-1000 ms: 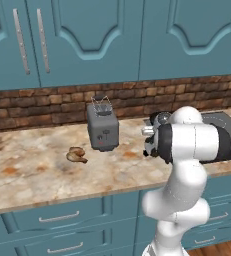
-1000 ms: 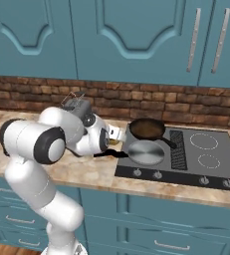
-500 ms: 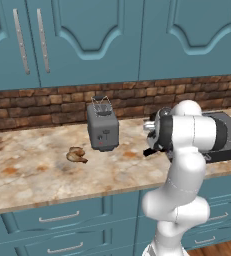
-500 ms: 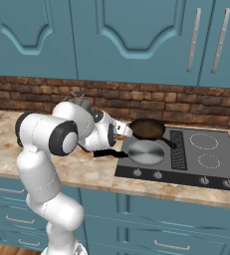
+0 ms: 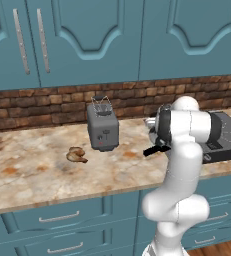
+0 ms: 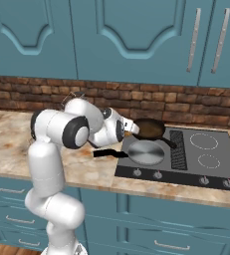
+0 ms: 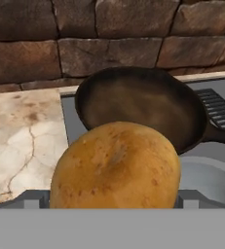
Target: Place both pans onto different burners. Then place the potato and the chicken drumstick on different pans.
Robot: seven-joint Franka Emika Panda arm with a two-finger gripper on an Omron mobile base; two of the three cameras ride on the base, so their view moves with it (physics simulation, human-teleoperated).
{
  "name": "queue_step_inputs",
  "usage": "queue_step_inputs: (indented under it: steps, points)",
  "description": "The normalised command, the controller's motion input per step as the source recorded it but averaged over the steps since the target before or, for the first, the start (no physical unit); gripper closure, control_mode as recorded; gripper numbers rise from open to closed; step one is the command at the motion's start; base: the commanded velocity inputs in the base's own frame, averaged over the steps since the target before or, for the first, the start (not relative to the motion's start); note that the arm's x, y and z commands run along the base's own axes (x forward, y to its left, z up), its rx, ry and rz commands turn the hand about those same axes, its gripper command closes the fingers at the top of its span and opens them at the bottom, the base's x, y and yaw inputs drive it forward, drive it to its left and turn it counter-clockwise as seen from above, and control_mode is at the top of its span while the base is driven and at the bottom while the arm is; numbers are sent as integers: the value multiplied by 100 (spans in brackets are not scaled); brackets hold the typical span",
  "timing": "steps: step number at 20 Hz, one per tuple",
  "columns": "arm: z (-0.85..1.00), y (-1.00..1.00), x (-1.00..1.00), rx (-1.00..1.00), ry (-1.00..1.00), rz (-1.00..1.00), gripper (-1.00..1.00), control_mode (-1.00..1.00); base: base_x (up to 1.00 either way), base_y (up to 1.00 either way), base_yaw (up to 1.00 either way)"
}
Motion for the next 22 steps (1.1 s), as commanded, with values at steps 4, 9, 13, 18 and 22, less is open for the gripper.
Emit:
queue_step_inputs:
  steps: [4,9,13,18,22]
  points:
    - [0,-41,33,0,0,-4,100,-100,0,0,0]
    - [2,-40,40,0,0,-4,100,-100,0,0,0]
    - [6,-36,39,0,0,-3,100,-100,0,0,0]
    - [3,-42,34,0,0,-2,100,-100,0,0,0]
    - [0,-48,37,5,0,0,100,-100,0,0,0]
